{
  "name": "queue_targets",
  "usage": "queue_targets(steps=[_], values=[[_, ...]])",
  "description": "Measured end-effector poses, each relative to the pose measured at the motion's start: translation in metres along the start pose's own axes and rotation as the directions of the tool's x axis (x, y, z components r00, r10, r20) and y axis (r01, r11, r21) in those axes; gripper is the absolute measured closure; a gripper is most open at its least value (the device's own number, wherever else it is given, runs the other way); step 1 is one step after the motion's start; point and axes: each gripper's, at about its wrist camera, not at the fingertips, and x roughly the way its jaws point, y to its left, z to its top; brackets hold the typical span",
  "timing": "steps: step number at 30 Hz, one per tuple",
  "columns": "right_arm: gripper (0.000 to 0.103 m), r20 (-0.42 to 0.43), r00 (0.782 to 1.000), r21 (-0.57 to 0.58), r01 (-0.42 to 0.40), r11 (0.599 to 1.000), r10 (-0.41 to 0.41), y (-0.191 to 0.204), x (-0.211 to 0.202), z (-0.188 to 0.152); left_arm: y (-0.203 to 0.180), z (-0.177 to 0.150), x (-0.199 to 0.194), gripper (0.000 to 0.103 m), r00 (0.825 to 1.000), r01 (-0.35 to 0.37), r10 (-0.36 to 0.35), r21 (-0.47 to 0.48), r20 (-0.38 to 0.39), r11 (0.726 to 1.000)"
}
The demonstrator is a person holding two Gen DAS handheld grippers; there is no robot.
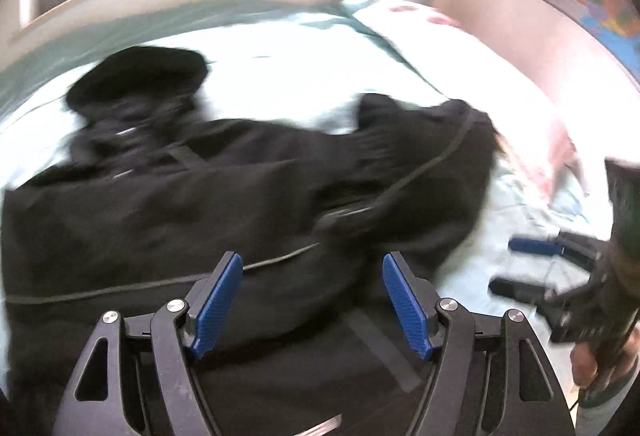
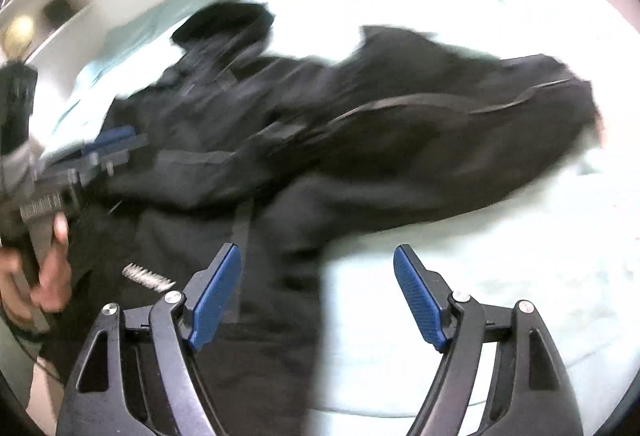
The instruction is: Fold large clothes
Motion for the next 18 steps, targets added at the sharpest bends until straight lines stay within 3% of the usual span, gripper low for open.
queue_targets(steps=[4, 6, 9, 12, 18], values=[[0.022, 0.144, 0.989, 0.135, 0.015, 0.991, -0.034, -0.074, -0.026, 0.016, -0.034, 0.014, 0.043, 0.029, 0.993, 0.114, -0.116, -0.089, -0.016, 0.989], [0.021, 0.233, 0.971, 0.247, 0.0, 0.969, -0.059, -0.118, -0.037, 0.024, -0.037, 0.016, 0.071, 0.029, 0.995, 0.096, -0.099, -0.103, -0.032, 0.99], [0.021, 0.322, 0.942, 0.369, -0.033, 0.929, -0.094, -0.176, -0.04, 0.036, -0.037, -0.003, 0.134, 0.029, 0.984, 0.065, -0.082, -0.108, -0.159, 0.992], [0.021, 0.321, 0.938, 0.432, -0.022, 0.902, -0.131, -0.219, -0.02, 0.052, -0.047, -0.016, 0.134, 0.025, 0.996, 0.039, -0.041, -0.03, -0.081, 0.999], [0.021, 0.265, 0.95, 0.478, 0.018, 0.878, -0.164, -0.263, 0.045, 0.084, -0.048, -0.024, 0.133, 0.024, 0.999, 0.042, -0.043, -0.019, -0.016, 0.999]])
